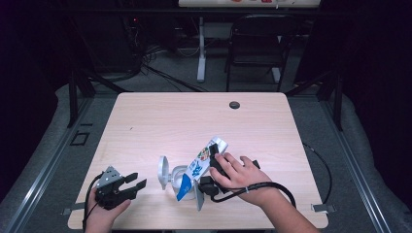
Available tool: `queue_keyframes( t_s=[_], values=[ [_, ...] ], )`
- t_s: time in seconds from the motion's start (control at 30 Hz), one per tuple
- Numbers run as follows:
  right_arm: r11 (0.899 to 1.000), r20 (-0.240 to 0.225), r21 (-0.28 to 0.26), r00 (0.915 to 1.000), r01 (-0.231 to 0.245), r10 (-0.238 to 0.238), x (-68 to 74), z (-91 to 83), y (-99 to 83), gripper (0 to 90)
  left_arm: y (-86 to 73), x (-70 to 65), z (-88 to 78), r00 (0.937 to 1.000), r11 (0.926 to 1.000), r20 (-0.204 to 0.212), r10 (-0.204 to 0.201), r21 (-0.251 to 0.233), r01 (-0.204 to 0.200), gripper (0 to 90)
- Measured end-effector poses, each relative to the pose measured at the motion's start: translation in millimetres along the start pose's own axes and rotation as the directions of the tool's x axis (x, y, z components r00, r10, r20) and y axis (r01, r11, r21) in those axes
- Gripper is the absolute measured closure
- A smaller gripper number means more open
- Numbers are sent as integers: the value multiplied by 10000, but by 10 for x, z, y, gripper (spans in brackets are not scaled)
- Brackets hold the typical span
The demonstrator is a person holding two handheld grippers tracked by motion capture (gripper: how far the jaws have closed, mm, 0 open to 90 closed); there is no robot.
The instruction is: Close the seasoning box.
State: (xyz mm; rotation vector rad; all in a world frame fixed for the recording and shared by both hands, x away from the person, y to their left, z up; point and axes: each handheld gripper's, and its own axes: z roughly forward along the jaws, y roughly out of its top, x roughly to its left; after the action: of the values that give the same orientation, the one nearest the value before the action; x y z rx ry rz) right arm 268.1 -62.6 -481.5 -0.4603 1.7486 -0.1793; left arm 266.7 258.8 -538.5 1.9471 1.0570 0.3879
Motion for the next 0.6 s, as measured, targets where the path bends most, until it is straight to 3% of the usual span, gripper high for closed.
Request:
queue_keyframes(
  t_s=[0.6],
  values=[
    [10000,35,-82,10000,-46,46,5,3,5,602,-2,-4,6,10000,10000,-6,-8,-90,8,528]
  ],
)
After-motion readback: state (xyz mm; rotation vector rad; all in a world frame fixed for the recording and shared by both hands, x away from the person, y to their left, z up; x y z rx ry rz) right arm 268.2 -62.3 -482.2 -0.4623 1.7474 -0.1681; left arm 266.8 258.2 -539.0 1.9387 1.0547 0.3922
